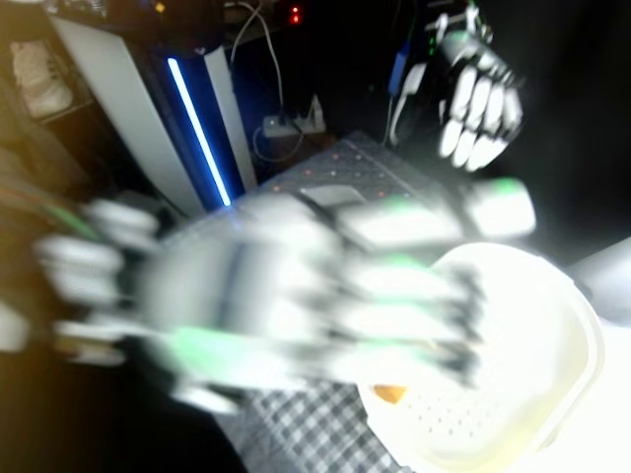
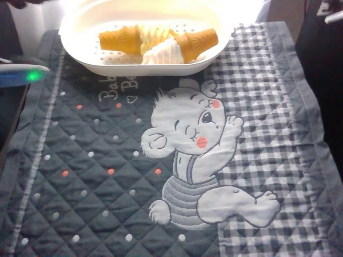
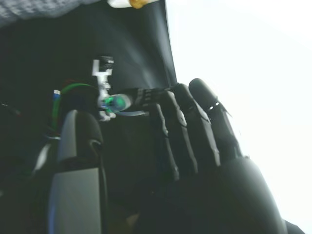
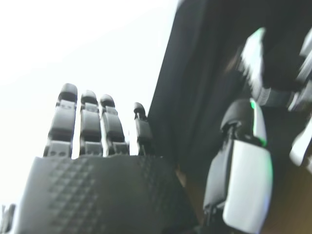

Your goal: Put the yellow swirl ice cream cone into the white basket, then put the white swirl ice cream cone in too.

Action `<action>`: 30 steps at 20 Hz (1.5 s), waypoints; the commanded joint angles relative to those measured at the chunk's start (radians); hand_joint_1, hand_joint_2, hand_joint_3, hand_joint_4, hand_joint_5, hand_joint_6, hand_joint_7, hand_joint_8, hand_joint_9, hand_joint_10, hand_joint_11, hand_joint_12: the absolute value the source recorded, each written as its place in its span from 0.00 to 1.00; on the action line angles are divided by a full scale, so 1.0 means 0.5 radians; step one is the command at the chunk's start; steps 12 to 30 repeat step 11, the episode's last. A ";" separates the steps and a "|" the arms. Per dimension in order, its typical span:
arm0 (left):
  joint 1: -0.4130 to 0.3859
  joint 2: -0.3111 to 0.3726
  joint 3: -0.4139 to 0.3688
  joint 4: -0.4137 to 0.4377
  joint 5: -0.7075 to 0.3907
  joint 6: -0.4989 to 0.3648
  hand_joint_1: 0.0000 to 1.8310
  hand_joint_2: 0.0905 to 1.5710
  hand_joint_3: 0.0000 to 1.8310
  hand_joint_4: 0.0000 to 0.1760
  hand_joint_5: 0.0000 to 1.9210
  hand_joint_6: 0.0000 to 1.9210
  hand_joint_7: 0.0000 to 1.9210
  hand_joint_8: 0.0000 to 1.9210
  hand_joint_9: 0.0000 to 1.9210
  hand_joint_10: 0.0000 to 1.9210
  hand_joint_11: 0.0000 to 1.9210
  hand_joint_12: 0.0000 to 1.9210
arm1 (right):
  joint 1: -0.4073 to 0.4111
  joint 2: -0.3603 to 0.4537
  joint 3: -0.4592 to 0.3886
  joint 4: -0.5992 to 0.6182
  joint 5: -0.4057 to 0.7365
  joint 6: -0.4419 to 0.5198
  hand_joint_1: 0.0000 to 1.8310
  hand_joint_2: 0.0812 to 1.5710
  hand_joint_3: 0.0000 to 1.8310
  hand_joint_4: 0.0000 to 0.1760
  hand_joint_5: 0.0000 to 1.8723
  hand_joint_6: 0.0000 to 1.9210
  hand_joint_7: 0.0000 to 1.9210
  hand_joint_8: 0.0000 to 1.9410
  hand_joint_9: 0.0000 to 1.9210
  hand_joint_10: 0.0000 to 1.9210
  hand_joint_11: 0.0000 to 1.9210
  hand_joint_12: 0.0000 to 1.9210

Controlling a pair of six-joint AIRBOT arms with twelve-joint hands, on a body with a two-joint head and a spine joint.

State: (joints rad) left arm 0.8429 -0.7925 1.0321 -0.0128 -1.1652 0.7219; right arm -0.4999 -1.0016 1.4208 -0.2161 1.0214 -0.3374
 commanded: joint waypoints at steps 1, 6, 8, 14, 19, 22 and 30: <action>0.024 0.032 -0.026 -0.058 -0.401 0.015 0.53 0.60 0.00 0.00 0.29 0.00 0.30 0.00 0.26 0.14 0.13 0.61 | -0.116 0.014 -0.067 0.146 0.412 -0.010 0.27 0.52 0.00 1.00 0.00 0.00 0.00 0.00 0.00 0.00 0.01 0.00; 0.344 0.061 -0.170 -0.282 -0.868 0.046 0.38 0.67 0.01 0.18 0.16 0.00 0.18 0.00 0.21 0.00 0.02 0.65 | -0.831 0.102 -0.354 0.714 1.189 -0.053 0.28 0.49 0.00 1.00 0.00 0.00 0.04 0.01 0.01 0.00 0.00 0.00; 0.471 0.039 -0.210 -0.375 -1.025 0.032 0.23 0.69 0.01 0.00 0.09 0.00 0.10 0.00 0.12 0.00 0.00 0.59 | -1.069 0.111 -0.457 0.890 1.472 -0.053 0.37 0.50 0.00 0.84 0.00 0.00 0.01 0.00 0.01 0.00 0.00 0.00; 0.527 -0.043 -0.180 -0.412 -1.131 -0.095 0.15 0.70 0.00 0.08 0.01 0.00 0.01 0.00 0.02 0.00 0.00 0.23 | -1.087 0.101 -0.494 0.823 1.482 -0.053 0.39 0.53 0.00 0.84 0.06 0.00 0.05 0.00 0.05 0.01 0.04 0.01; 0.527 -0.043 -0.180 -0.412 -1.131 -0.095 0.15 0.70 0.00 0.08 0.01 0.00 0.01 0.00 0.02 0.00 0.00 0.23 | -1.087 0.101 -0.494 0.823 1.482 -0.053 0.39 0.53 0.00 0.84 0.06 0.00 0.05 0.00 0.05 0.01 0.04 0.01; 0.527 -0.043 -0.180 -0.412 -1.131 -0.095 0.15 0.70 0.00 0.08 0.01 0.00 0.01 0.00 0.02 0.00 0.00 0.23 | -1.087 0.101 -0.494 0.823 1.482 -0.053 0.39 0.53 0.00 0.84 0.06 0.00 0.05 0.00 0.05 0.01 0.04 0.01; 0.527 -0.043 -0.180 -0.412 -1.131 -0.095 0.15 0.70 0.00 0.08 0.01 0.00 0.01 0.00 0.02 0.00 0.00 0.23 | -1.087 0.101 -0.494 0.823 1.482 -0.053 0.39 0.53 0.00 0.84 0.06 0.00 0.05 0.00 0.05 0.01 0.04 0.01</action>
